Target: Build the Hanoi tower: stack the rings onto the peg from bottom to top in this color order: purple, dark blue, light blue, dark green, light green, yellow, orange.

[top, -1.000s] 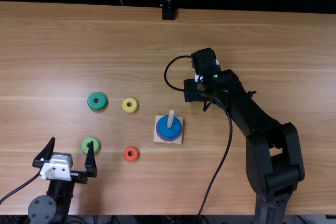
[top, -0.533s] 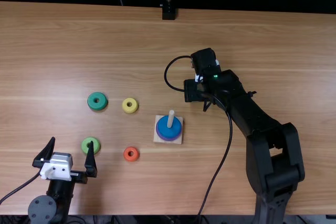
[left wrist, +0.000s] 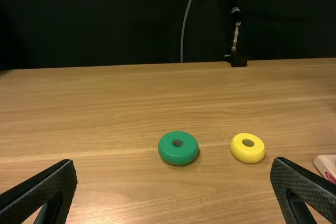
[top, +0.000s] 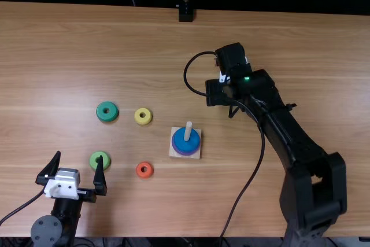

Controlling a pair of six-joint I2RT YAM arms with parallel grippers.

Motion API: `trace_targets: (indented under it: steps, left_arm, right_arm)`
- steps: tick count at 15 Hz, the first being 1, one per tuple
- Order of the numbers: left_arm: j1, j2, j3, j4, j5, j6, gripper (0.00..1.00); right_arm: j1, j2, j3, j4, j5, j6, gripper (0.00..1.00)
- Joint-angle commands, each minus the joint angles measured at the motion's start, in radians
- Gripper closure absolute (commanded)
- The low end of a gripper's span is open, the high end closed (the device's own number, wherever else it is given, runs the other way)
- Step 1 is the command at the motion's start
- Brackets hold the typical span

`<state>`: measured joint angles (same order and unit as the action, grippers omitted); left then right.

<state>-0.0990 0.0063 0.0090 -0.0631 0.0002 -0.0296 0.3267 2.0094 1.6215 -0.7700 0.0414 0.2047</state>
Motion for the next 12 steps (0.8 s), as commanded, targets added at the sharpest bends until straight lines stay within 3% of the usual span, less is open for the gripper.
trace_targets:
  steps: [1, 3, 5, 12]
  left_arm:
    - [-0.008, -0.006, -0.009, -0.045, -0.008, 0.006, 0.0]
    - [-0.008, -0.006, -0.009, -0.045, -0.008, 0.006, 0.0]
    - [-0.008, -0.006, -0.009, -0.045, -0.006, 0.006, 0.0]
    - [-0.008, -0.006, -0.009, -0.045, -0.008, 0.006, 0.0]
  right_arm:
    - [-0.005, -0.069, 0.043, -0.026, -0.001, -0.008, 1.0]
    - [0.0, -0.116, 0.069, -0.078, -0.003, -0.017, 1.0]
    - [0.006, -0.153, 0.107, -0.151, -0.005, -0.056, 1.0]
    - [0.114, -0.291, 0.163, -0.277, -0.01, -0.061, 1.0]
